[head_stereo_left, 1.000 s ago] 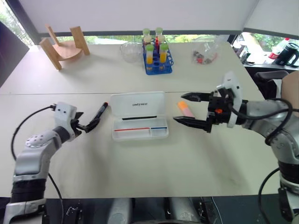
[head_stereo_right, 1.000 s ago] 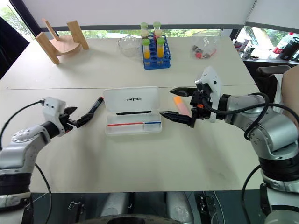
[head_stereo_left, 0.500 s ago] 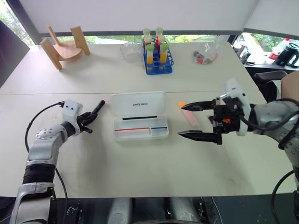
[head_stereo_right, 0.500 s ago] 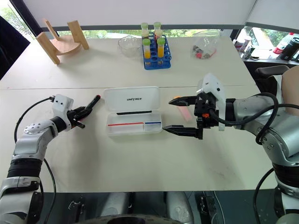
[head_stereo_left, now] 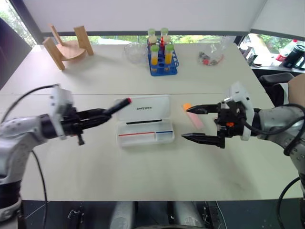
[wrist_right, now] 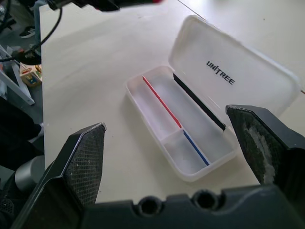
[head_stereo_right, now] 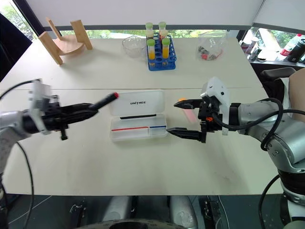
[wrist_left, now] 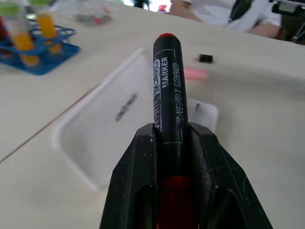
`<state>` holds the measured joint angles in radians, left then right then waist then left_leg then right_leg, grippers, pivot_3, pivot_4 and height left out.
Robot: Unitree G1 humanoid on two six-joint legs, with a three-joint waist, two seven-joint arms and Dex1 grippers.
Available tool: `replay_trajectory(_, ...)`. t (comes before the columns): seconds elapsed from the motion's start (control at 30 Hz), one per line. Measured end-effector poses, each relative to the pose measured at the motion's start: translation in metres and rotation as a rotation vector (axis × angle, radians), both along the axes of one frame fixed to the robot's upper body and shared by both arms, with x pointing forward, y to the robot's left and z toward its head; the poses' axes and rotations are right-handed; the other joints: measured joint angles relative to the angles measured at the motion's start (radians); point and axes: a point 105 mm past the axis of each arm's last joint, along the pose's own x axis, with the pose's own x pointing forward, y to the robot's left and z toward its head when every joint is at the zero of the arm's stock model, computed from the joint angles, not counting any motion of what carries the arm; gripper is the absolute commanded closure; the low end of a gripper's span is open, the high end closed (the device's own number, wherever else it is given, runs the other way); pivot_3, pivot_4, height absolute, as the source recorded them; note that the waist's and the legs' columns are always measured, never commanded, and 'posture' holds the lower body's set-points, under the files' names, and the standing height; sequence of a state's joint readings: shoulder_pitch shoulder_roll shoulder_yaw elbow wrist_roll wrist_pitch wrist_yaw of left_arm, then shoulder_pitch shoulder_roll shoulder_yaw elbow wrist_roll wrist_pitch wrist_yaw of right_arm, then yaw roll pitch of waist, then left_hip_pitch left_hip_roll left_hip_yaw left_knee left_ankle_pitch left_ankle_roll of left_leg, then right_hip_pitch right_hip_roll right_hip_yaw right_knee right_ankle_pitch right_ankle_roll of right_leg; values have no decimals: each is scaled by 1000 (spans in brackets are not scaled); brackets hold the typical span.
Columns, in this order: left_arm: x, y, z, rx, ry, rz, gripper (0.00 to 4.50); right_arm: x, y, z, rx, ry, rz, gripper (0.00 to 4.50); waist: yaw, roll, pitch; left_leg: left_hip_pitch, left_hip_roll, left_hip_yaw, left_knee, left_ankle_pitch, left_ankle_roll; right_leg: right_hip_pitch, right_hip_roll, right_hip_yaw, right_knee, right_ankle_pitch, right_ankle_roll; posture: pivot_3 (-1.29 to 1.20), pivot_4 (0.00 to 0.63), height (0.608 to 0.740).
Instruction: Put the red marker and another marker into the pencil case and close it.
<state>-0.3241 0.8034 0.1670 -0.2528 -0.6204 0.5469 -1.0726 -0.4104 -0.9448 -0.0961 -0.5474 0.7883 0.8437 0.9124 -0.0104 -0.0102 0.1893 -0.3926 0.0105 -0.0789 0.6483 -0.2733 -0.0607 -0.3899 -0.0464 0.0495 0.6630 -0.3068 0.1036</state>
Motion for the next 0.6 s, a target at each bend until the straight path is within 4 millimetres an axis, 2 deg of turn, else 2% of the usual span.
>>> replay_trajectory(0.13,21,-27,-9,72,-62,-113,4135,1,-2,1,3,-15,-29,0,-5,0,0,0,1,0,-1,0,0,-1,1,0,1,0,0,0,150,740)
replay_trajectory(0.27,38,-43,-36,178,-76,-206,4135,1,-5,1,4,-29,-59,0,-5,0,0,-2,1,0,-2,0,0,-4,2,0,0,0,0,0,150,740)
replay_trajectory(0.37,45,-44,-57,263,-69,-256,4135,-1,-5,-1,1,-31,-67,0,-7,0,0,-3,1,1,-1,0,0,-5,2,0,1,0,0,0,150,740)
replay_trajectory(0.57,56,-45,-69,344,-73,-303,4135,-2,-6,1,4,-53,-91,0,-3,0,0,-4,0,0,0,0,0,-5,1,0,1,0,0,0,150,740)
replay_trajectory(0.6,57,-45,-70,349,-71,-302,3635,-2,-6,1,6,-53,-93,0,-3,0,0,-4,0,0,0,0,0,-5,1,0,1,0,0,0,150,740)
